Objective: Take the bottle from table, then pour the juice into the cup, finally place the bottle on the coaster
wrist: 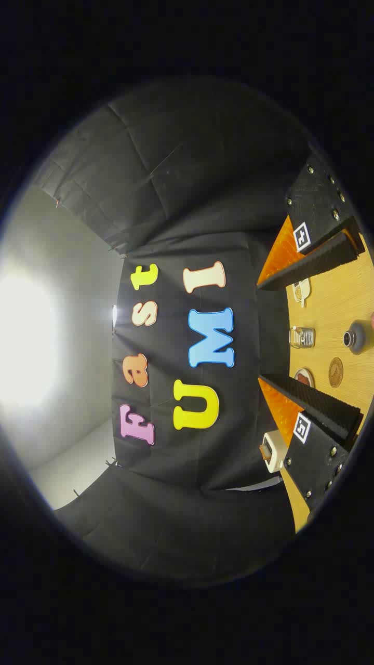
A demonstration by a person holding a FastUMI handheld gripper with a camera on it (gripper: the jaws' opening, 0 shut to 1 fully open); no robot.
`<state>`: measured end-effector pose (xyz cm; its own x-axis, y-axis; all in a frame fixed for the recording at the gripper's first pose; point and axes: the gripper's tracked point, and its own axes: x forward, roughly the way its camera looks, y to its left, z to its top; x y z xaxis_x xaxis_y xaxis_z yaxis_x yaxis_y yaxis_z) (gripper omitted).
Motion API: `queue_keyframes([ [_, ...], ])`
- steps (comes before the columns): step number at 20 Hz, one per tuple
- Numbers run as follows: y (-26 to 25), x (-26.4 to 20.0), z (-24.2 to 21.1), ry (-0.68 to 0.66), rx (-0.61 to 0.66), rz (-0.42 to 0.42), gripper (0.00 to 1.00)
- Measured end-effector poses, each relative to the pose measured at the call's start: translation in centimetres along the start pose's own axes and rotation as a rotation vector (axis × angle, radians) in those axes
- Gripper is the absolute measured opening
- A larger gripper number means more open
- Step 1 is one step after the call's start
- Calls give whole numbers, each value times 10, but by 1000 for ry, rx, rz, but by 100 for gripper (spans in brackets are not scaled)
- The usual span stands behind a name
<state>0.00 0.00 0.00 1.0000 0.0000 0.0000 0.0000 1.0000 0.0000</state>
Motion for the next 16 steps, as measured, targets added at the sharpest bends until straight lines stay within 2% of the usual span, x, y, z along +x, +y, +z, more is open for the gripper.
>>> queue_keyframes([
  [12, 17, 14, 3, -13, -3, 93, 97],
  [16, 18, 8, 7, -20, -21, 96, 97],
])
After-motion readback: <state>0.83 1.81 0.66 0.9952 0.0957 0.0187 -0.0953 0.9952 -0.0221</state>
